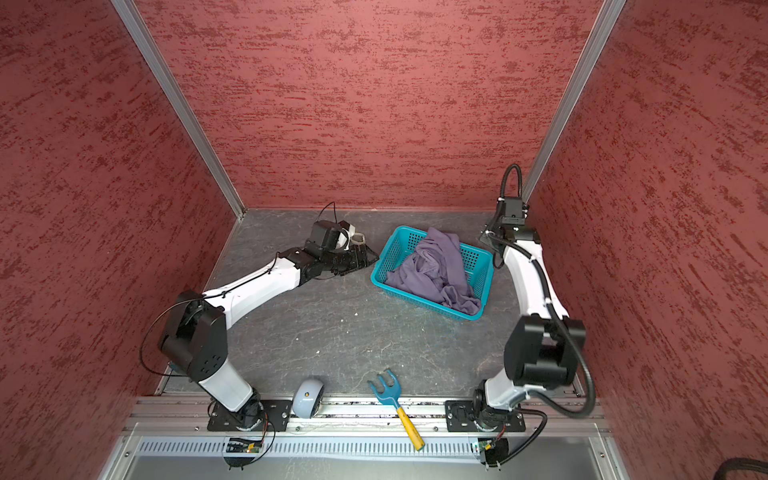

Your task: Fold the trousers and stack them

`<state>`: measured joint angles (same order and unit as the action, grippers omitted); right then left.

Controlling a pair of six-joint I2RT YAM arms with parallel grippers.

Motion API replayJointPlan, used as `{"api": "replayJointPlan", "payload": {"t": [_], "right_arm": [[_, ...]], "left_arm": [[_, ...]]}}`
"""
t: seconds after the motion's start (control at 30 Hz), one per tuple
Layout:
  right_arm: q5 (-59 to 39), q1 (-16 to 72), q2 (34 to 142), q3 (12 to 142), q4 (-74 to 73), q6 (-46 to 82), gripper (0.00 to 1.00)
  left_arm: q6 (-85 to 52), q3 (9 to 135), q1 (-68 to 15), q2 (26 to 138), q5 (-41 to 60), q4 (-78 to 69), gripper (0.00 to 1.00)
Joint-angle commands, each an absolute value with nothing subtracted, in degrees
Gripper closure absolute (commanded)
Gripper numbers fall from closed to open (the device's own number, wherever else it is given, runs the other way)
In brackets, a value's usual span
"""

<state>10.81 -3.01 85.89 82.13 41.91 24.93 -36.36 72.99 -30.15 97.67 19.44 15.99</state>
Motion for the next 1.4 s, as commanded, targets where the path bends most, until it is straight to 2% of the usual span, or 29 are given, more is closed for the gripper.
{"api": "replayJointPlan", "payload": {"t": [0.0,0.07,0.27,0.47,0.57,0.67,0.8,0.87,1.03,1.23,1.37], "right_arm": [[15.69,4.32,78.55,77.12,43.79,24.04,0.1],[12.46,7.9,76.23,72.62,42.81,25.65,0.02],[5.6,13.86,77.04,59.52,34.3,28.11,0.01],[4.34,14.02,87.28,58.1,29.08,26.75,0.04],[7.71,13.69,92.88,61.59,28.3,25.94,0.12],[8.6,11.55,97.75,66.67,28.58,25.93,0.26],[5.69,6.18,103.53,73.59,28.47,26.04,0.53],[3.65,3.34,106.56,77.7,28.49,25.42,0.63],[4.41,-0.15,113.54,91.37,33.06,22.52,1.0],[10.02,-0.44,112.55,101.36,37.79,20.23,1.0],[12.57,-0.44,106.13,103.04,39.02,20.03,1.0]], "left_arm": [[-36.15,74.76,-29.31,101.83,21.22,15.47,0.27],[-36.98,75.42,-29.5,103.42,22.46,15.14,0.28],[-38.42,76.77,-32.78,106.24,22.96,15.11,0.28],[-39.5,77.21,-35.61,107.48,22.6,15.04,0.31],[-39.87,77.78,-36.55,108.31,22.68,15.1,0.33],[-39.56,80.17,-37.76,110.23,23.32,15.54,0.36],[-39.29,84.08,-39.2,113.07,23.81,16.02,0.37],[-39.46,86.43,-39.55,114.72,24.61,15.88,0.37],[-39.6,95.89,-40.12,120.66,26.87,16.76,0.37],[-38.31,108.2,-40.52,127.89,27.6,18.63,0.26],[-37.94,111.99,-40.26,129.82,28.51,19.46,0.21]]}}
